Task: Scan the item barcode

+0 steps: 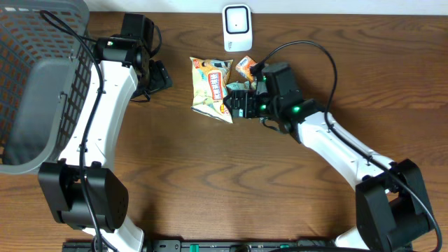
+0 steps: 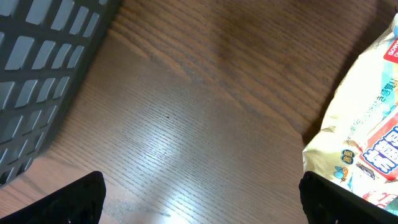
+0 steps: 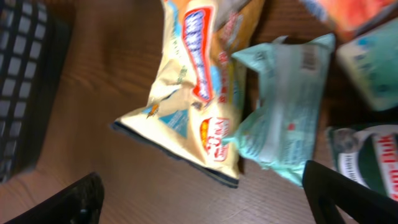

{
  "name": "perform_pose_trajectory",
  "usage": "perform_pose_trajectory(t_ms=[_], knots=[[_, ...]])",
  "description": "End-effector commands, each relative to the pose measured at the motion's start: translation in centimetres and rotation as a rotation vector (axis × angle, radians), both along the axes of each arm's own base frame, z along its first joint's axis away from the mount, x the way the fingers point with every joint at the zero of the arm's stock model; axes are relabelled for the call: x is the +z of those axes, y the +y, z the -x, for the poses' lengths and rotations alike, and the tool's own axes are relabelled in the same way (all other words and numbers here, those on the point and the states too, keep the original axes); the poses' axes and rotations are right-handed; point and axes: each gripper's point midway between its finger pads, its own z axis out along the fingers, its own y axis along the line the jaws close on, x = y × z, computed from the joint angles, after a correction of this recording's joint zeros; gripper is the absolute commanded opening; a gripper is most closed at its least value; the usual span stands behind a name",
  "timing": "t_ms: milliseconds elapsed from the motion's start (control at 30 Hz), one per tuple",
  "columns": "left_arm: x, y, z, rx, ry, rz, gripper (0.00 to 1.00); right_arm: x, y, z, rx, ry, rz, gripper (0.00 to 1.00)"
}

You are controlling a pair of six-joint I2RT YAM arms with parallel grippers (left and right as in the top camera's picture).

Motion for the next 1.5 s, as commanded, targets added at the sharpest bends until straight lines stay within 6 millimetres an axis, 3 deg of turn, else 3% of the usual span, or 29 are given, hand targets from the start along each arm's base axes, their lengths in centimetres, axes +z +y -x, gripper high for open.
perform_pose_trajectory(t_ms=[0, 367, 467, 533, 667, 867, 1133, 1267, 1367, 1467], knots=[[0.3, 0.4, 0.0, -0.01, -0.003, -0.016, 0.98, -0.6, 0.9, 0.5, 0.011, -0.002, 0.027, 0.93], [0.3, 0.4, 0.0, -0.01, -0.003, -0.016, 0.98, -1.1, 2.6, 2.4, 0.064, 0.02, 0.045, 0.92], [0.3, 0.4, 0.0, -0.01, -0.003, -0.016, 0.98, -1.1, 3.0, 2.9, 0.078, 0.023, 0.047, 0.85], [0.3, 0.4, 0.0, -0.01, -0.003, -0.016, 0.98, -1.2, 3.2, 3.2, 0.085, 0.028, 0.051, 0.72], [0.3, 0.4, 0.0, -0.01, -0.003, -0.016, 0.98, -1.4, 3.6, 3.8, 0.1, 0.035, 0.057, 0.67], [0.3, 0.4, 0.0, -0.01, -0.003, -0.016, 0.98, -1.6, 3.4, 3.9, 0.095, 0.045, 0.069, 0.68], [0.3, 0.4, 0.0, -0.01, -0.003, -0.016, 0.98, -1.3, 3.0, 2.3, 0.043, -0.022, 0.092, 0.71], [0.3, 0.4, 0.0, -0.01, -0.003, -0.016, 0.98, -0.8, 3.7, 0.7, 0.031, -0.076, 0.051, 0.52], [0.3, 0.4, 0.0, -0.01, -0.003, -0.016, 0.98, 0.7, 3.5, -0.5, 0.015, -0.085, 0.004, 0.27], [0.3, 0.4, 0.0, -0.01, -0.003, -0.016, 0.97, 2.9, 3.0, -2.2, 0.005, -0.102, -0.041, 0.38]])
